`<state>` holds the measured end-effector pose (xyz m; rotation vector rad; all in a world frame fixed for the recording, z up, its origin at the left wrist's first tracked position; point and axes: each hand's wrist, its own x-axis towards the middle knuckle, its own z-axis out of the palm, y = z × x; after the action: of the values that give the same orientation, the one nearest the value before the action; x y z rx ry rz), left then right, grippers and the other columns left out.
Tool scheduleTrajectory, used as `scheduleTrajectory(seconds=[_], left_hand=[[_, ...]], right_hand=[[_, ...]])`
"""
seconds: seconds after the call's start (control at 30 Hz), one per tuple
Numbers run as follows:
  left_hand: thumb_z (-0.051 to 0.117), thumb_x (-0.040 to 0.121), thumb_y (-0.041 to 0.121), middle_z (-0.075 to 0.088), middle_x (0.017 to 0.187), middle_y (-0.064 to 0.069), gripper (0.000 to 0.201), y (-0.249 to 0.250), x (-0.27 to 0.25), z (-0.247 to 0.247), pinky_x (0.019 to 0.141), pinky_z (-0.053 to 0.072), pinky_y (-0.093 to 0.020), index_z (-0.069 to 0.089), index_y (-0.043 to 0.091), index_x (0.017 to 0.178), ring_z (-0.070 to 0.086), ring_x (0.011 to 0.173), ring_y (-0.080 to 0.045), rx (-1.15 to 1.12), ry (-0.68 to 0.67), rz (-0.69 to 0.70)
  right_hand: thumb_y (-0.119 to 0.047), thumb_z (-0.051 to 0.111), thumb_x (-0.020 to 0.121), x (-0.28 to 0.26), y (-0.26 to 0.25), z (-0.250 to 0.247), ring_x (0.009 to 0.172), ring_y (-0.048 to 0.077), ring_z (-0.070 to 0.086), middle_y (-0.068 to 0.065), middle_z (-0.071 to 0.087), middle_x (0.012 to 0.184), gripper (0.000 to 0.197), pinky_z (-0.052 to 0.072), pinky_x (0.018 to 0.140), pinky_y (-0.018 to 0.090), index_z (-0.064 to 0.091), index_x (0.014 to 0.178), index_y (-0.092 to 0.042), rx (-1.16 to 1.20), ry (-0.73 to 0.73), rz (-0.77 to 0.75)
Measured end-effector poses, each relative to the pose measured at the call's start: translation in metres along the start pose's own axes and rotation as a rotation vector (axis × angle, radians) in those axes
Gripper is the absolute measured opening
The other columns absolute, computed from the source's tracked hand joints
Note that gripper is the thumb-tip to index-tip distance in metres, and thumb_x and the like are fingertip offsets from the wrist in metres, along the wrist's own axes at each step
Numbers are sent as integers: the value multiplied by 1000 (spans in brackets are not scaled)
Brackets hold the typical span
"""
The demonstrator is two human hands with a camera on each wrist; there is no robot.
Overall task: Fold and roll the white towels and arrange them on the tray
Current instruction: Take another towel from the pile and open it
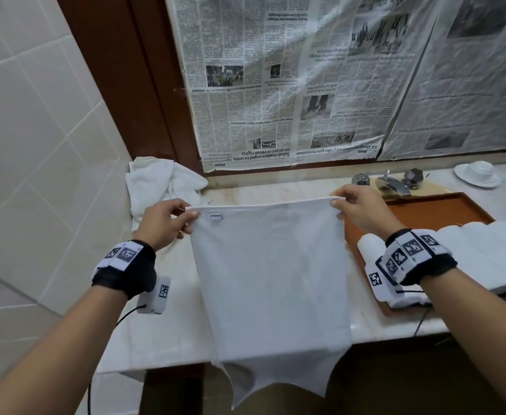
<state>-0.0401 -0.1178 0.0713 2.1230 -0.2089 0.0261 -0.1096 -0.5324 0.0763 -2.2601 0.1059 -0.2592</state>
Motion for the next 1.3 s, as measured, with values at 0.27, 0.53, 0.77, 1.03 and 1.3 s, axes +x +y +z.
scheduleTrajectory(seconds=[0.27,0.53,0.77,1.03,1.3], left_hand=[[62,94,1,66,77,-16,7,-29,69,33,61,61,-30,66,4,89,71,60,-20,-30,-48,-113],[60,90,3,72,67,-13,15,-75,157,85,70,63,-44,69,10,81,73,65,-27,80,11,-272],[64,88,11,73,70,-6,10,-113,234,124,72,60,-29,72,14,86,71,65,-17,172,41,-348],[64,92,18,71,106,-4,18,-137,288,165,84,40,-21,72,12,107,60,92,-18,290,2,-338],[73,89,21,61,122,-4,41,-125,206,157,89,43,-24,62,14,128,61,99,-18,280,-12,-220]], right_hand=[[-14,68,93,60,31,32,68,21,72,6,68,85,5,60,70,34,68,89,-11,-4,42,124],[-16,66,93,152,89,77,65,19,72,7,72,81,12,51,65,22,69,81,-18,-24,-27,229],[-15,64,92,242,139,116,66,20,72,8,73,83,12,52,62,18,71,83,-11,-65,-147,304],[-16,59,96,293,174,151,113,34,57,18,67,114,22,41,93,29,66,113,-4,-145,-96,399],[-20,60,97,207,149,155,132,29,46,12,48,143,40,27,103,23,53,134,-5,-195,-178,151]])
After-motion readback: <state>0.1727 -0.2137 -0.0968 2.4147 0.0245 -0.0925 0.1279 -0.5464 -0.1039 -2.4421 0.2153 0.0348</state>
